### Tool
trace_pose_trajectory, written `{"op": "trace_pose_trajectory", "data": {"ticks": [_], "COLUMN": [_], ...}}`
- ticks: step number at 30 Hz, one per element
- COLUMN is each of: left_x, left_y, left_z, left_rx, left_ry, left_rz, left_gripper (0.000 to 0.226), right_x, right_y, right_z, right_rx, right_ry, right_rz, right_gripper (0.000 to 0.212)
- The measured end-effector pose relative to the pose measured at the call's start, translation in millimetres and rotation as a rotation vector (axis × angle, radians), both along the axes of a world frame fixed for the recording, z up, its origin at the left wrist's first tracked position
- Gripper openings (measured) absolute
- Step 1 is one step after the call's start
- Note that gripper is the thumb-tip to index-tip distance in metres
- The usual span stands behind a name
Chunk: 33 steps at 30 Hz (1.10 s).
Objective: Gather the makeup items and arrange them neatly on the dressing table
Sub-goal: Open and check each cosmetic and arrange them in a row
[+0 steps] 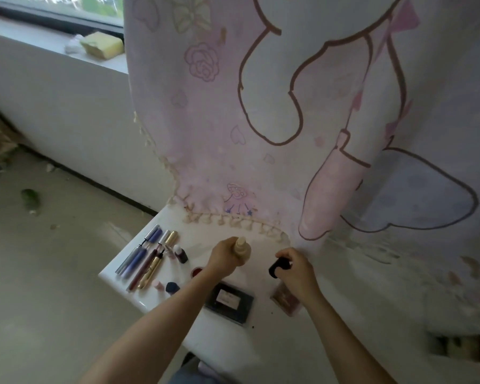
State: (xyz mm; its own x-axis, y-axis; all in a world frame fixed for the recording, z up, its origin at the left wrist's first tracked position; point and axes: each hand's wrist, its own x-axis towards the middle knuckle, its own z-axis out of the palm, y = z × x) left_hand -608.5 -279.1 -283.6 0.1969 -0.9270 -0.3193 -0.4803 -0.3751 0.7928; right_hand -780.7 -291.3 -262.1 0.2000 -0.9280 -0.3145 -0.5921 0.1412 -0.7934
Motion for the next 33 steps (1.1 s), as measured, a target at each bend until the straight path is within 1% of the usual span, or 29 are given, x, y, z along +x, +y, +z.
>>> {"op": "trace_pose_trajectory", "data": {"ticks": [2,5,11,15,19,23,26,28,30,33], "left_x": [1,-1,-1,0,0,-2,-5,-5,-4,2], "left_y": [-3,-6,-9,-9,-10,-9,-9,-7,-4,6], "left_z": [-5,-11,-17,-20,-20,-19,-17,-17,-17,-9], "left_rx": [0.022,0.042,0.093,0.086,0.076,0.074,0.07,0.083,0.101,0.067], "left_ry": [-0.004,-0.037,-0.098,-0.113,-0.116,-0.106,-0.125,-0.134,-0.138,-0.148], "left_rz": [0.008,-0.025,-0.042,-0.036,-0.049,-0.035,-0.029,-0.006,0.033,0.05], "left_gripper": [0.023,0.025,0.025,0.026,0.03,0.03,0.037,0.046,0.055,0.06], "right_x": [4,8,16,25,27,28,28,28,29,29], "right_y": [-4,-9,-19,-19,-19,-18,-18,-17,-16,-13], "right_z": [-7,-19,-34,-41,-48,-51,-53,-54,-55,-53], "right_rx": [-0.064,-0.125,-0.164,-0.175,-0.188,-0.181,-0.17,-0.166,-0.164,-0.174], "right_ry": [0.079,0.149,0.312,0.319,0.311,0.319,0.322,0.336,0.345,0.371], "right_rz": [0.037,0.082,0.152,0.183,0.148,0.173,0.162,0.172,0.19,0.167], "right_gripper": [0.031,0.037,0.037,0.037,0.035,0.032,0.03,0.03,0.032,0.037]}}
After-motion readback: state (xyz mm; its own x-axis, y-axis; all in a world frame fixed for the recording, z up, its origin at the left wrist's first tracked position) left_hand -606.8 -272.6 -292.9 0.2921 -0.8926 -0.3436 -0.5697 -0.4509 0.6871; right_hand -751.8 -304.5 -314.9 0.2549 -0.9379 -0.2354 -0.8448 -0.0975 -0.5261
